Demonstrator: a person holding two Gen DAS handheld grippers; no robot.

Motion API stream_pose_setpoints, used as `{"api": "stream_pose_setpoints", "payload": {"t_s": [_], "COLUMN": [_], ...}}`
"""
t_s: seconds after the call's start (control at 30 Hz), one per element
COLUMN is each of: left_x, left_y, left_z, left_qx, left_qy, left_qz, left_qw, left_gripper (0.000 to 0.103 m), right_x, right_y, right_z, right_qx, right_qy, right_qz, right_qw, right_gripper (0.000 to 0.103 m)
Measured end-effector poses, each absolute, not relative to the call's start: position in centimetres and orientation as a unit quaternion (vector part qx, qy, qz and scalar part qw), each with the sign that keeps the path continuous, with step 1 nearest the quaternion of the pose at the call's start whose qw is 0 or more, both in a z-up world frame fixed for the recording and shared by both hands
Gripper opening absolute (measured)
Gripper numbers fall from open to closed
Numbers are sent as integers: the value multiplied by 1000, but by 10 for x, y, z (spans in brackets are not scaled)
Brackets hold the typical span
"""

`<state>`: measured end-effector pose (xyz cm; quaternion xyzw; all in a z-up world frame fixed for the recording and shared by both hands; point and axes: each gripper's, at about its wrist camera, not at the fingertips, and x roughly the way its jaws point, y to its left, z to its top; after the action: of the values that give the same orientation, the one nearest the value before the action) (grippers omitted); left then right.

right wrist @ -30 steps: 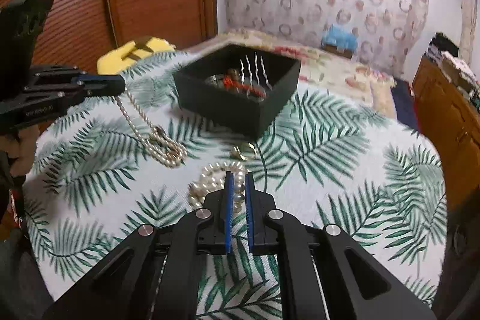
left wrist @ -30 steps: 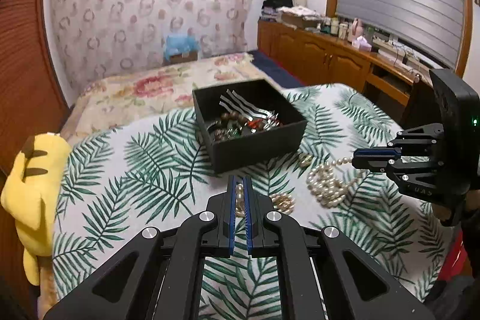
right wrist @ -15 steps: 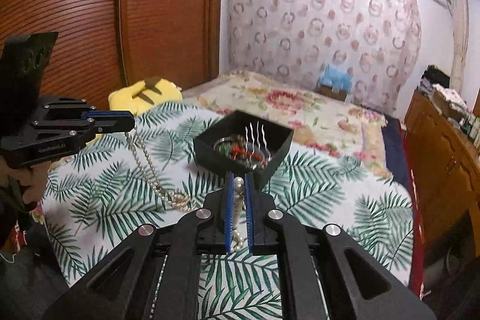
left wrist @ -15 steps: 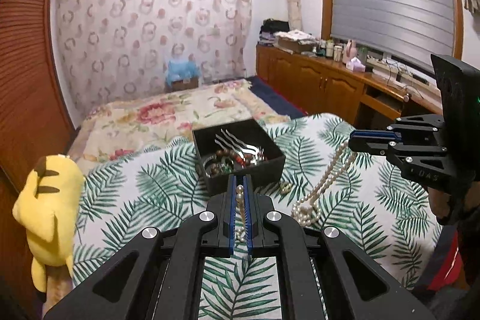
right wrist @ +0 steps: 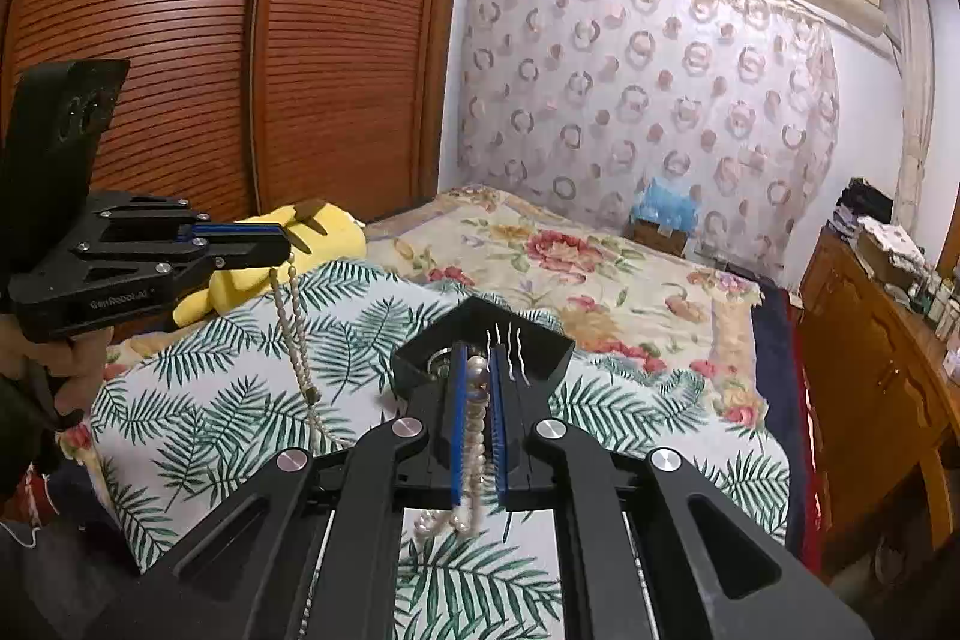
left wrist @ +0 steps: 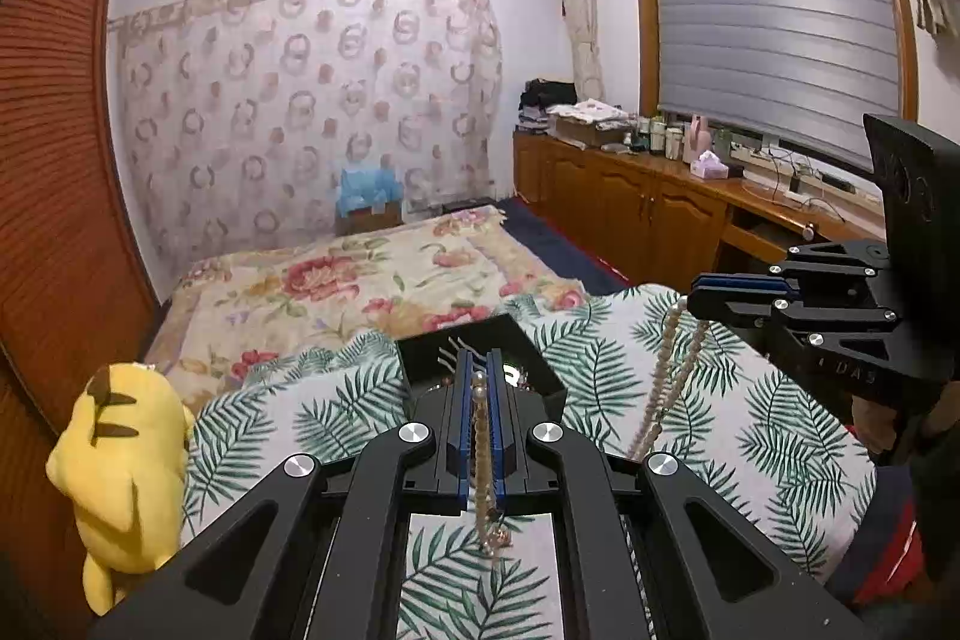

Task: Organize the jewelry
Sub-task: 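Grasp the second pearl strand with the right while the left lifts its pearl necklace, then lower the pearl strand into the black box and open the right gripper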

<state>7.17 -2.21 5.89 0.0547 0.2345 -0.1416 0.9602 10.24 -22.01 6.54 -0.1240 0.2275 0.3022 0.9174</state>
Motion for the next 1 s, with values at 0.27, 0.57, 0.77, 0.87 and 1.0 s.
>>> {"api": "stream_pose_setpoints", "payload": {"t_s": [0.27,0.57,0.77,0.87,1.0], "left_x": [87,114,135,147,165], "left_y": [-21,-18,-20,-20,-20], "left_z": [73,88,104,110,114], "left_qx": [47,36,33,28,25], "left_qy": [230,221,213,210,211], "left_qz": [-152,-150,-149,-147,-146], "left_qw": [960,963,965,966,966], "left_gripper": [4,4,4,4,4], "right_x": [112,140,162,175,196], "right_y": [-215,-214,-211,-211,-212], "right_z": [88,107,123,131,136], "right_qx": [-132,-128,-127,-123,-115], "right_qy": [208,203,193,189,190], "right_qz": [304,312,322,326,332], "right_qw": [920,919,918,918,917], "right_gripper": [8,8,8,8,8]}}
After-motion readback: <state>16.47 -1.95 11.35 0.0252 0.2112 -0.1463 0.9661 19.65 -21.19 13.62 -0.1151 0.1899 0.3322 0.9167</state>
